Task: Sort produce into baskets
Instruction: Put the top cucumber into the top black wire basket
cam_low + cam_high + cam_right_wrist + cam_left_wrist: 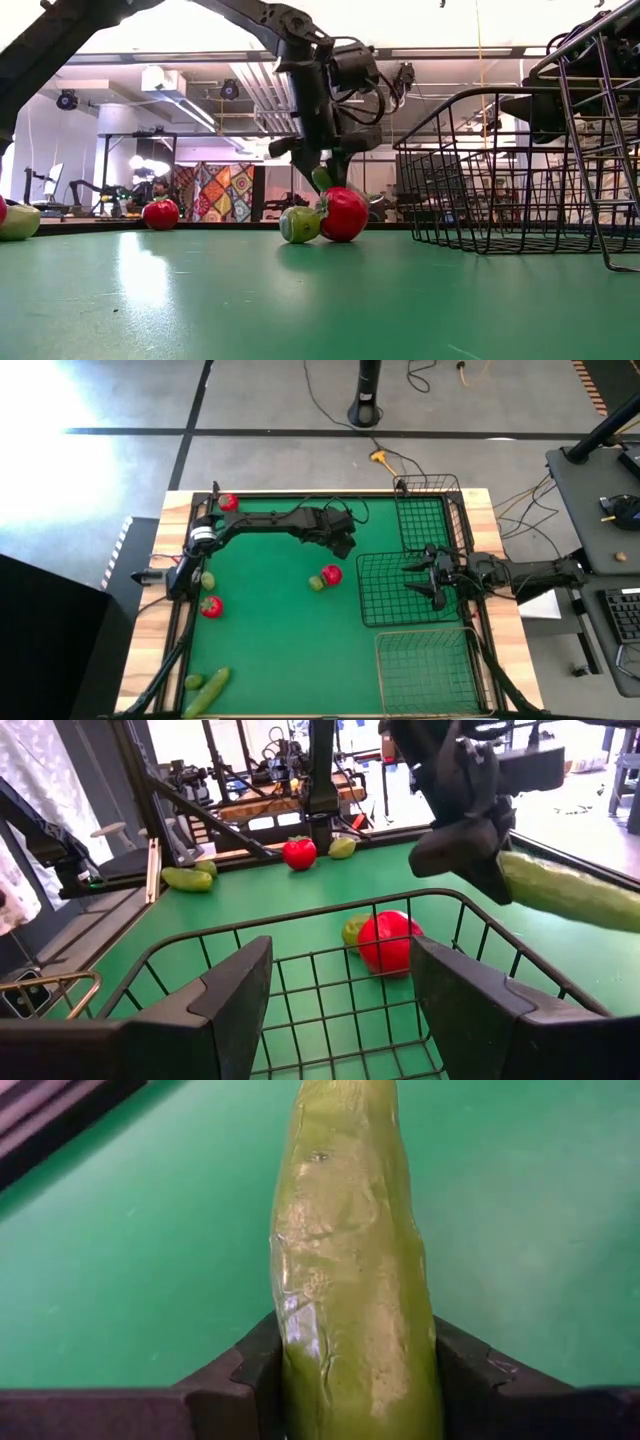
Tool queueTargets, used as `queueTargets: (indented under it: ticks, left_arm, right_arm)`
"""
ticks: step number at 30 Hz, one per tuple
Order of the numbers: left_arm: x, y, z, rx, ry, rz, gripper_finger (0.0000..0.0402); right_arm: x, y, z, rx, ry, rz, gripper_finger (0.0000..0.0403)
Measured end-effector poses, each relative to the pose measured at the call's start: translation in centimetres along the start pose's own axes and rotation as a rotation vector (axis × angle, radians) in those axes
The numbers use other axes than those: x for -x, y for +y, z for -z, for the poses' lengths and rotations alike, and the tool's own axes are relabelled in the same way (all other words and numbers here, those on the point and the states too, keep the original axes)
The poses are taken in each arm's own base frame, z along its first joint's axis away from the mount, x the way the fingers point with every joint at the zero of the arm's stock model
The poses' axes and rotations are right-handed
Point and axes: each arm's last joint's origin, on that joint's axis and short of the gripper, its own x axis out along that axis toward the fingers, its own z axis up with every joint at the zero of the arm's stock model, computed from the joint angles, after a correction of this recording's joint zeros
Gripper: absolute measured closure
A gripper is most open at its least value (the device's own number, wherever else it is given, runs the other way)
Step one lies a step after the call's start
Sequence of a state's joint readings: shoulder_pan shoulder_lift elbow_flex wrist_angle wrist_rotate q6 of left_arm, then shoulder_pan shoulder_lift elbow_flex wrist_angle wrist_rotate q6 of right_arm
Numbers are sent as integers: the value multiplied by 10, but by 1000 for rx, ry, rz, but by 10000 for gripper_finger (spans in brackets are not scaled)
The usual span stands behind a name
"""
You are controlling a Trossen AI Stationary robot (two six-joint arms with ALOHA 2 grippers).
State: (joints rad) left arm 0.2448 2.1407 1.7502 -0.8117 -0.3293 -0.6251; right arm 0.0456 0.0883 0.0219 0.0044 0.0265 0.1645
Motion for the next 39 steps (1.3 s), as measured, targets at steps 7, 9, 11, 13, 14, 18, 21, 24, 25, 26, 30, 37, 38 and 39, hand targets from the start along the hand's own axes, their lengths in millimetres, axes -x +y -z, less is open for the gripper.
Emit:
queueTargets:
  ticks: [7, 9, 11, 13, 14, 18, 21, 24, 25, 26, 30, 37, 38, 39]
  left_arm:
    - [-14, 7, 18, 6, 69, -56, 249]
    - [-15, 7, 18, 12, 72, -52, 249]
    - [-21, 6, 20, -3, 97, -40, 249]
    - [-30, 4, 23, -19, 107, -41, 249]
    - [-33, 3, 24, -23, 110, -41, 249]
    - [-43, 1, 28, -29, 125, -51, 247]
    - [-45, 1, 28, -30, 129, -55, 233]
    - [-45, 1, 29, -34, 129, -58, 205]
    - [-45, 1, 29, -36, 128, -60, 194]
    - [-44, 1, 29, -38, 127, -62, 182]
    - [-43, 1, 29, -40, 127, -63, 135]
    - [-30, -4, 28, -49, 107, -50, 70]
    - [-26, -6, 27, -54, 102, -47, 64]
    - [-23, -8, 25, -64, 100, -44, 59]
  right_arm:
    - [0, 0, 0, 0, 0, 0, 174]
    - [0, 0, 0, 0, 0, 0, 174]
    - [0, 0, 0, 0, 0, 0, 174]
    - [0, 0, 0, 0, 0, 0, 174]
    - [0, 0, 0, 0, 0, 0, 174]
    - [0, 0, 0, 0, 0, 0, 174]
    - [0, 0, 0, 0, 0, 0, 174]
    - [0, 0, 0, 0, 0, 0, 174]
    - [0, 0, 0, 0, 0, 0, 174]
    - [0, 0, 0, 0, 0, 0, 174]
    - [0, 0, 0, 0, 0, 0, 174]
    - [0, 0, 0, 0, 0, 0, 174]
    - [0, 0, 0, 0, 0, 0, 174]
    - [0, 0, 0, 0, 0, 0, 174]
